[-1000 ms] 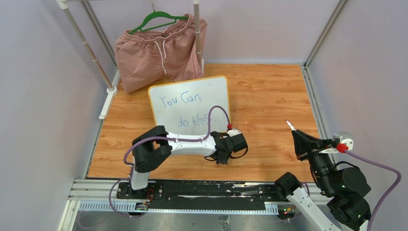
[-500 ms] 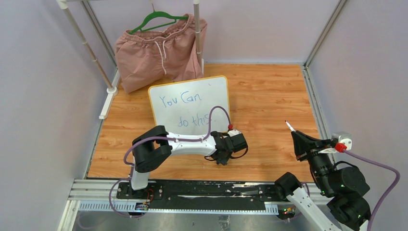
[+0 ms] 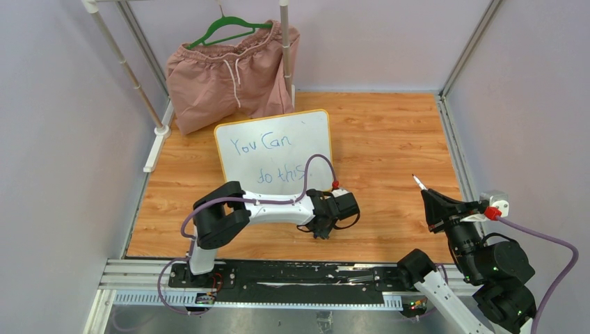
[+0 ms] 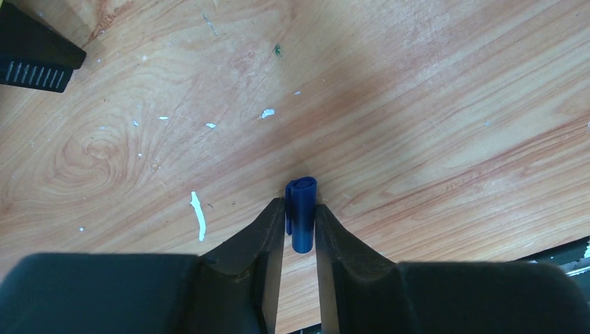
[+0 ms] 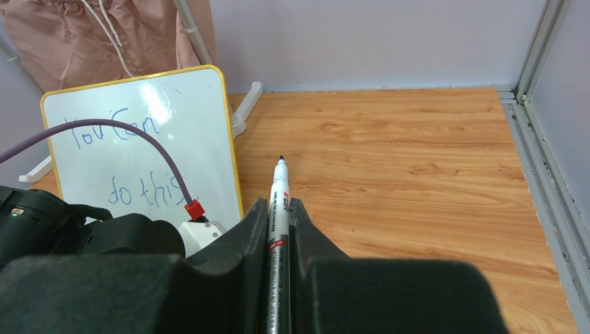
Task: Write a sentence on the whiteboard
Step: Close the whiteboard marker at the center of the board.
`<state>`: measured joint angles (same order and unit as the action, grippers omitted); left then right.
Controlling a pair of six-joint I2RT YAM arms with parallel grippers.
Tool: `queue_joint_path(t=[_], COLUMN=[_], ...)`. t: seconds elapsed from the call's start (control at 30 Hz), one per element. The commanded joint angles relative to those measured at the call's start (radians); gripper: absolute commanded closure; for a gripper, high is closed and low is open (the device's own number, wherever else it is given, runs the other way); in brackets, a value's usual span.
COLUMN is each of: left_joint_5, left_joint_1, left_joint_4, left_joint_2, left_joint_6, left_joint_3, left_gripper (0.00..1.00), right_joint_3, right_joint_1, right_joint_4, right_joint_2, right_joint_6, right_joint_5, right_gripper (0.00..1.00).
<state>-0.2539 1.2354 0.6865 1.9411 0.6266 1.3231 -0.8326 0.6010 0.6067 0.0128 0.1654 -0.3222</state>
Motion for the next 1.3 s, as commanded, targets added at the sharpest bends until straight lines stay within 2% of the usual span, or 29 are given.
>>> queue_joint_path(t=[0.0, 0.2, 0.3, 0.33, 0.6, 0.9, 1.27], left_joint_5=[0.031, 0.028, 0.014, 0.006, -0.049, -0.142, -0.239], left_joint_1=[0.003, -0.006, -0.014, -0.019, -0.054, -0.077, -0.203], left_joint_4=[0.040, 0.028, 0.023, 0.019, -0.043, -0.098, -0.482], left_joint_2=[0.048, 0.035, 0.013, -0.001, -0.184, -0.493, -0.995], left_joint_6=[-0.015, -0.010, -0.005, -0.001, 0.045, 0.064, -0.007], left_joint_3=[-0.028, -0.046, -0.058, -0.064, -0.127, -0.155, -0.330], left_gripper=[0.74, 0.87, 0.99, 1.00, 1.00, 1.00, 1.00], right_joint_3=[-0.016, -0.008, -0.008, -0.008, -0.001, 0.015, 0.066], right_joint_1=[-0.010, -0.009, -0.010, -0.010, -0.010, -0.009, -0.010], right_joint_4=[-0.008, -0.019, -0.019, -0.020, -0.030, -0.100, -0.327], right_joint_2=[-0.008, -0.008, -0.005, -0.006, 0.002, 0.059, 0.230], right_joint_6=[0.007, 0.007, 0.006, 0.004, 0.013, 0.022, 0.034], right_joint_5=[-0.005, -0.003, -0.004, -0.004, 0.004, 0.082, 0.236], right_gripper=[1.00, 1.00, 1.00, 1.00, 1.00, 1.00, 1.00])
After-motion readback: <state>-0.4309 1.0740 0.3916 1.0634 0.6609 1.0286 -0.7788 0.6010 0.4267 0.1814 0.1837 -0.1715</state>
